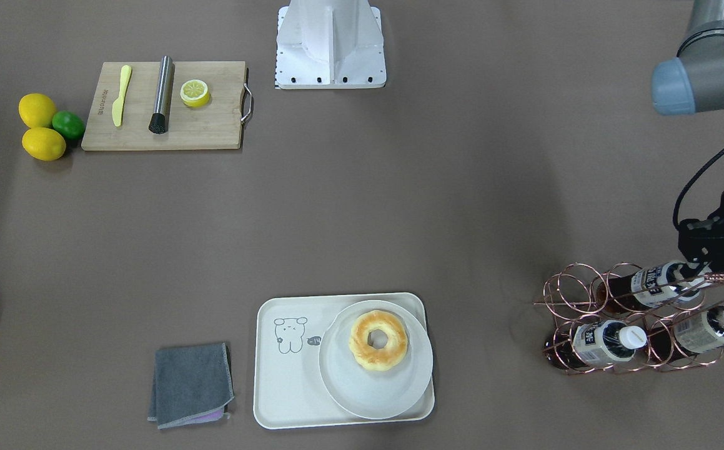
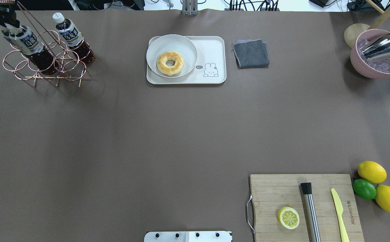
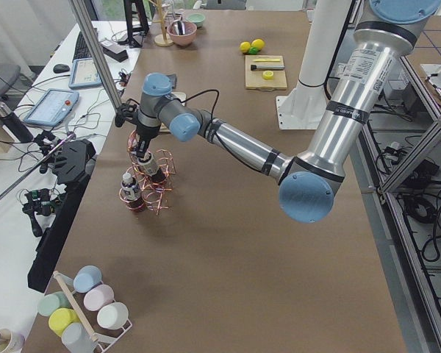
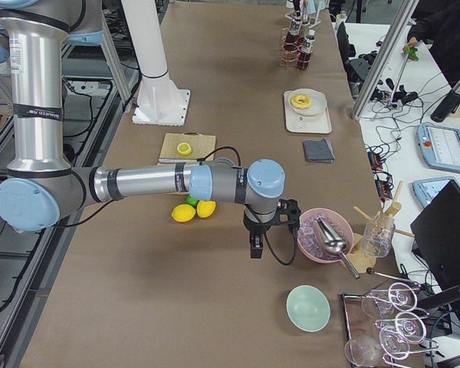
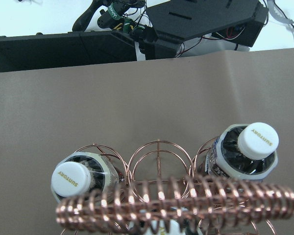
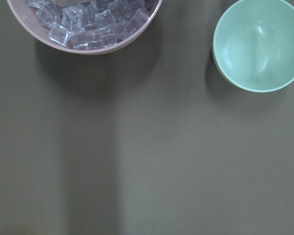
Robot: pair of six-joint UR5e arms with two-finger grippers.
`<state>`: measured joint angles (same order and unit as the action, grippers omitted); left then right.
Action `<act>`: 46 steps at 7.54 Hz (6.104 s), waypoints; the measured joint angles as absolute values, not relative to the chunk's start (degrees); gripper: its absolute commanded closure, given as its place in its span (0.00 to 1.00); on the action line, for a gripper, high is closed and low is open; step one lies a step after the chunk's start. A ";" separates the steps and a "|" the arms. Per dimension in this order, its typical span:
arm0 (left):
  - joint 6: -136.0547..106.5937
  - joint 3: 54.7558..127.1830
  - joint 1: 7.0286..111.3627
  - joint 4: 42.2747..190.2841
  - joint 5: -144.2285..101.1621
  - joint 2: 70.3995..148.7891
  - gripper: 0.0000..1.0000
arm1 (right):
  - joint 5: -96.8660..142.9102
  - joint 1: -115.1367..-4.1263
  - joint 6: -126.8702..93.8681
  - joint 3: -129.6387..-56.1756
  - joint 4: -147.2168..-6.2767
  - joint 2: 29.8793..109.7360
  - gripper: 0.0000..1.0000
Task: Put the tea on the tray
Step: 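Grasp the tea bottle cap with the left gripper and lift it from the rack, then carry the tea bottle with the left gripper toward the white tray, then set the tea bottle on the table nearer the robot and withdraw the left gripper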
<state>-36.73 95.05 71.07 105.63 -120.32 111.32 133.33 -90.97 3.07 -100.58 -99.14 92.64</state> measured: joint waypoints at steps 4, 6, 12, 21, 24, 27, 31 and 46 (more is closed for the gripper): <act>-33.69 105.43 76.40 93.76 -123.70 111.83 1.00 | 133.45 -90.97 3.08 -99.88 -99.14 92.64 0.00; -31.77 111.11 78.79 87.84 -123.74 111.77 1.00 | 133.54 -90.97 3.11 -99.28 -99.14 92.64 0.00; -55.81 128.30 60.47 76.32 -114.53 113.39 1.00 | 133.65 -90.97 3.05 -94.35 -93.81 91.92 0.00; -80.73 119.30 29.98 60.11 -90.37 140.32 1.00 | 135.10 -92.14 3.07 -94.23 -92.51 92.12 0.00; -82.14 112.77 25.34 59.47 -83.52 144.07 1.00 | 135.23 -92.50 3.08 -95.48 -92.45 93.48 0.00; -82.64 108.47 24.34 67.29 -82.65 143.02 1.00 | 135.58 -92.55 3.14 -95.90 -92.46 94.17 0.00; -82.50 106.27 22.15 69.93 -79.67 141.52 1.00 | 135.62 -92.56 3.16 -95.84 -92.46 94.37 0.00; -58.64 116.74 35.79 88.57 -85.25 118.84 0.02 | 136.01 -92.22 -0.97 -97.90 -95.38 89.71 0.00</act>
<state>-58.64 116.74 35.79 88.57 -85.25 118.84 136.01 -92.22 -0.97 -97.90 -95.38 89.71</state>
